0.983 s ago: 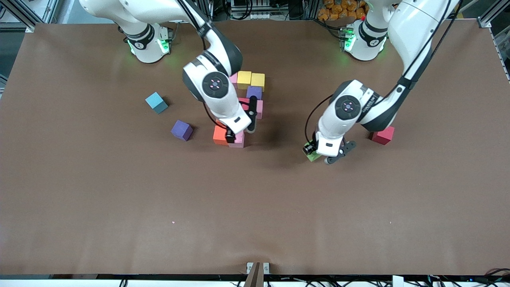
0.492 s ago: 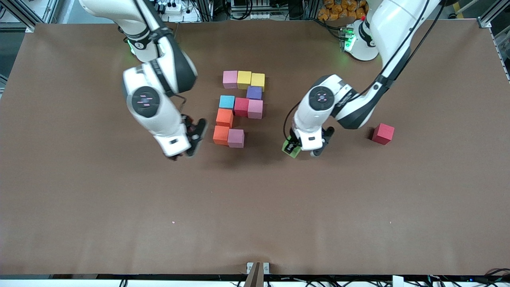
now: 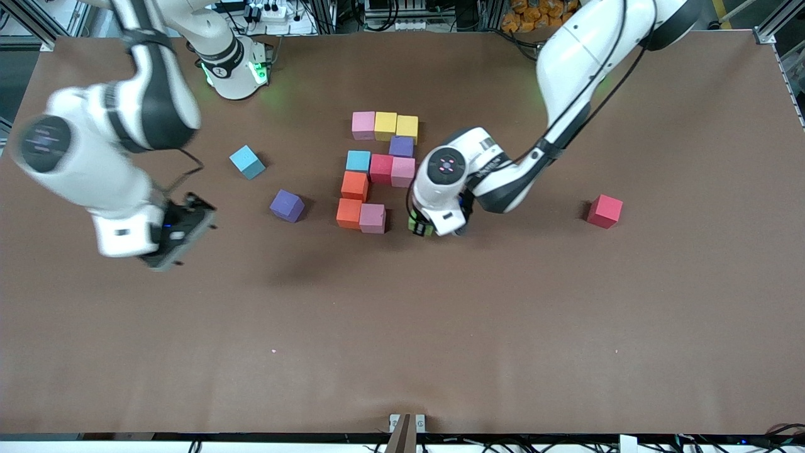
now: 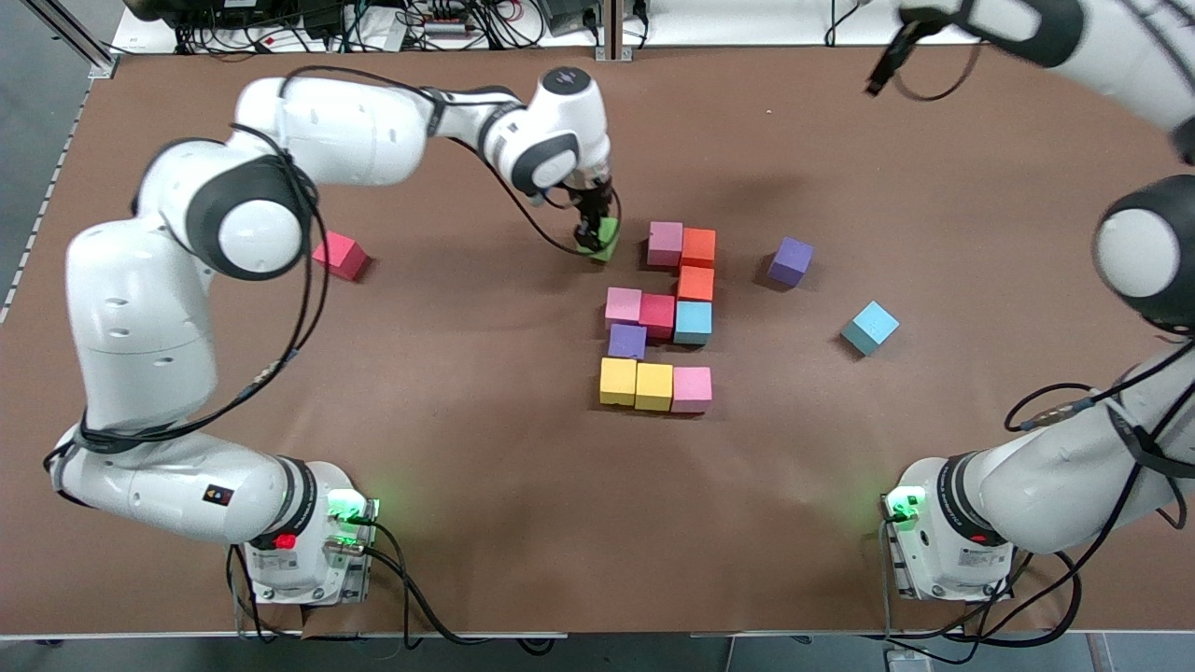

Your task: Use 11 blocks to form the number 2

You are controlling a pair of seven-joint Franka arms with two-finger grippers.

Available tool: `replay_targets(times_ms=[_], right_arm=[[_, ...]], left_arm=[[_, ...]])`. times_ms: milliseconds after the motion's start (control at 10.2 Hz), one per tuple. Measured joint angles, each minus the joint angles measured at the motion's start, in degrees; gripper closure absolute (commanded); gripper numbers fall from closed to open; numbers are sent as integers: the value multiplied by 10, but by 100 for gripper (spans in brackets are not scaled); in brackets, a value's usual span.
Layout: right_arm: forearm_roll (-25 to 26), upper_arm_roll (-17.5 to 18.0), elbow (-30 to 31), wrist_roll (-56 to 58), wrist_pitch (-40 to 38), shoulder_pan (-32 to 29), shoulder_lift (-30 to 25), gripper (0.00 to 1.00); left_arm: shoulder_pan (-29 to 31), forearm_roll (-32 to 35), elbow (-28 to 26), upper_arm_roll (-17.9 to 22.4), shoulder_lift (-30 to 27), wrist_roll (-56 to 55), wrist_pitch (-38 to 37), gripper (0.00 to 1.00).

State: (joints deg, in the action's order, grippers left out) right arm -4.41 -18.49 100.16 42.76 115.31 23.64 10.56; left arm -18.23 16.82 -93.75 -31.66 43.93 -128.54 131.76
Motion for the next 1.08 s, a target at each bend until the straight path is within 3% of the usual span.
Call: replay_targets(times_ms=[197,492,590,1082], right_arm=[[0,20,-1,-111,-28,-56,-39,0],[2,134,-2,-238,-103,-189,-101,0],[11,151,-4,-266,-130,-212,-118,0],[34,151,-32,-302,-205,-224,-128,0]], left_arm=[[-25,0,27,5,15,-51,-1,59],[-59,0,53,50,30,-126,-3,54],[-66,0,56,58,31,-158,-3,54],[-92,0,65,62,32,-203,-3,54]])
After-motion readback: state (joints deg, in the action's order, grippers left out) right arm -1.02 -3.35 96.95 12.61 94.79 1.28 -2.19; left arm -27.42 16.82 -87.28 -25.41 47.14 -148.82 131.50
